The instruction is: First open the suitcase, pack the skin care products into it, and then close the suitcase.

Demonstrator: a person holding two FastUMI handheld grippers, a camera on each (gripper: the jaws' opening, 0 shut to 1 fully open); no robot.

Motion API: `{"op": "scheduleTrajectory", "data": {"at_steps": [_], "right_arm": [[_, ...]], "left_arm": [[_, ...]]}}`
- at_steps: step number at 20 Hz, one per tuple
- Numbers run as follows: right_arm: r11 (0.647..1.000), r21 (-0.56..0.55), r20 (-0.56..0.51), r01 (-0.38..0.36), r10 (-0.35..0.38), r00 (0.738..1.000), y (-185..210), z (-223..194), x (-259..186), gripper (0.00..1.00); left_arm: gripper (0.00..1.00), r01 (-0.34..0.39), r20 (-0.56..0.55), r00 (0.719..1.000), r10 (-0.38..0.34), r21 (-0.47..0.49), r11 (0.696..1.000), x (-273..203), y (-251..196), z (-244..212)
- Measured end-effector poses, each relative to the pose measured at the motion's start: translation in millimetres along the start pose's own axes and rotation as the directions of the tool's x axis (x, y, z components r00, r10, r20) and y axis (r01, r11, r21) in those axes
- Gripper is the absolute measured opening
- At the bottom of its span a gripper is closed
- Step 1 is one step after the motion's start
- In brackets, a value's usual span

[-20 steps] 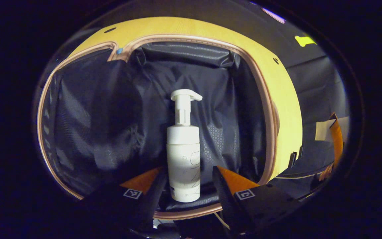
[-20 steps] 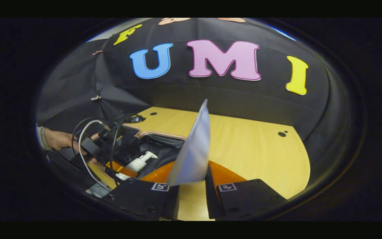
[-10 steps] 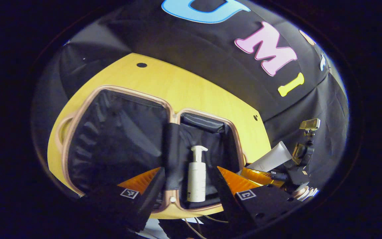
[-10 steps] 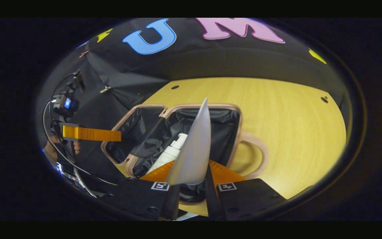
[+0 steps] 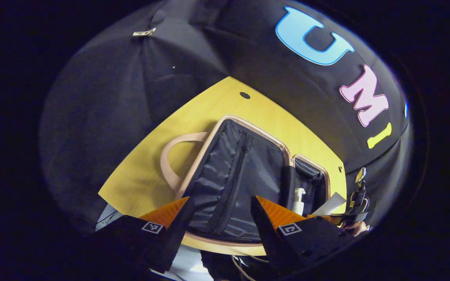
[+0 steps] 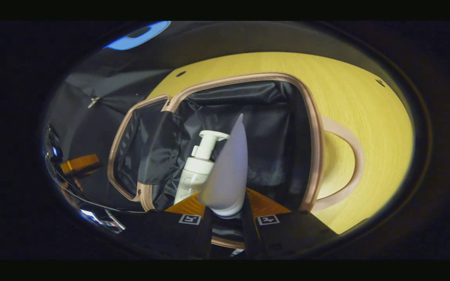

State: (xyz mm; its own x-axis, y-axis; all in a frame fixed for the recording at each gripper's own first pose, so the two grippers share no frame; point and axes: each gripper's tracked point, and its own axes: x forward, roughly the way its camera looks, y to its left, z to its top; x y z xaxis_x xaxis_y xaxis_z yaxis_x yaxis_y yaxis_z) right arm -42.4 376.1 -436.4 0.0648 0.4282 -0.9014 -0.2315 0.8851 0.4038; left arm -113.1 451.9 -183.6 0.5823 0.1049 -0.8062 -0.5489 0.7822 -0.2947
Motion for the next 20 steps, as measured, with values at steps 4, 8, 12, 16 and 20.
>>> {"op": "scheduleTrajectory", "data": {"at_steps": [4, 8, 12, 16, 20], "right_arm": [[0.995, -0.004, 0.026, 0.095, -0.095, 0.995, -9.8, 1.9, -3.5, 0.36], [0.999, -0.044, 0.198, 0.008, 0.001, 0.980, 20.6, 23.0, -38.9, 0.84], [0.986, -0.145, 0.451, -0.079, 0.137, 0.882, 54.0, 67.2, -111.0, 0.98], [0.979, -0.181, 0.531, -0.090, 0.174, 0.829, 61.6, 82.9, -143.5, 0.98], [0.986, -0.141, 0.544, -0.094, 0.156, 0.825, 58.6, 90.0, -145.5, 0.97]], "left_arm": [[0.91, -0.042, -0.002, 0.999, 0.042, -0.022, 0.999, -5.4, 29.8, 11.5], [0.91, -0.048, 0.005, 0.999, 0.048, -0.083, 0.995, 21.2, 40.0, 19.2], [0.91, -0.100, 0.020, 0.995, 0.103, -0.112, 0.989, 32.2, 67.9, 45.9], [0.91, -0.163, -0.043, 0.986, 0.159, -0.125, 0.979, 57.1, 95.0, 59.6], [0.91, -0.287, -0.145, 0.947, 0.288, 0.026, 0.958, 83.4, 122.4, 53.7]]}}
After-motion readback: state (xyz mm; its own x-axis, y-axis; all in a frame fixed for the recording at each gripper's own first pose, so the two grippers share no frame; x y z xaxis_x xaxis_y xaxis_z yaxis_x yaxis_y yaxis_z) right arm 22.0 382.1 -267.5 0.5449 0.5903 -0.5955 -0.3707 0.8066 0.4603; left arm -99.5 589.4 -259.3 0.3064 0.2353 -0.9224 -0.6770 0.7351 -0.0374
